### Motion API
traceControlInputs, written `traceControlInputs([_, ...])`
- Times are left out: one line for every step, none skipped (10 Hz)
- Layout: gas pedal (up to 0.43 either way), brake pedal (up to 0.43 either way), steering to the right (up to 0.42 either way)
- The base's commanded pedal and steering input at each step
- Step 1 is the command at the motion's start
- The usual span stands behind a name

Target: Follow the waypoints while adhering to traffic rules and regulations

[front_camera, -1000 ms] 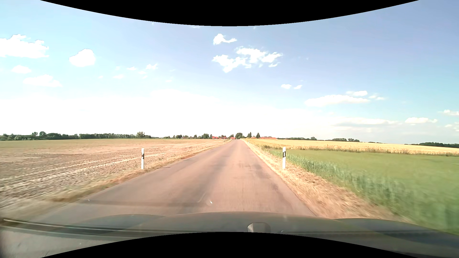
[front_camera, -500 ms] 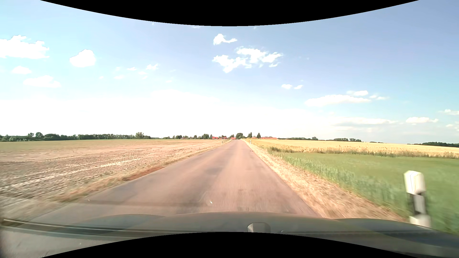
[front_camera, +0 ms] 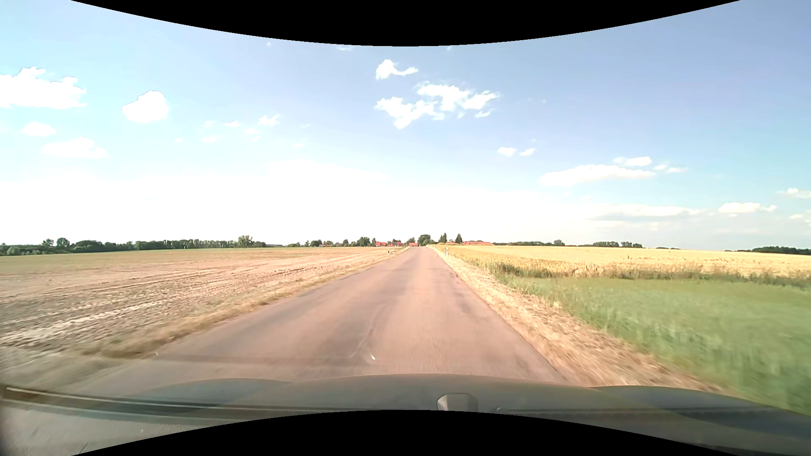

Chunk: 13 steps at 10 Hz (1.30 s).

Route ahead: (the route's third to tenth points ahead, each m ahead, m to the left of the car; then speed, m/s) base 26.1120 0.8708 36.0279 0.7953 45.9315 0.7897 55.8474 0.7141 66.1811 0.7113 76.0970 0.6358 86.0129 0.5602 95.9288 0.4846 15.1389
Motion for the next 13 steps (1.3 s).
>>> traceControlInputs([0.059,0.006,-0.001])
traceControlInputs([0.059,0.006,-0.001])
traceControlInputs([0.059,0.006,-0.001])
traceControlInputs([0.059,0.006,0.000])
traceControlInputs([0.059,0.006,0.000])
traceControlInputs([0.059,0.006,0.001])
traceControlInputs([0.059,0.006,0.004])
traceControlInputs([0.059,0.006,0.005])
traceControlInputs([0.059,0.006,0.005])
traceControlInputs([0.059,0.006,0.005])
traceControlInputs([0.059,0.006,0.005])
traceControlInputs([0.059,0.006,0.006])
traceControlInputs([0.059,0.006,0.005])
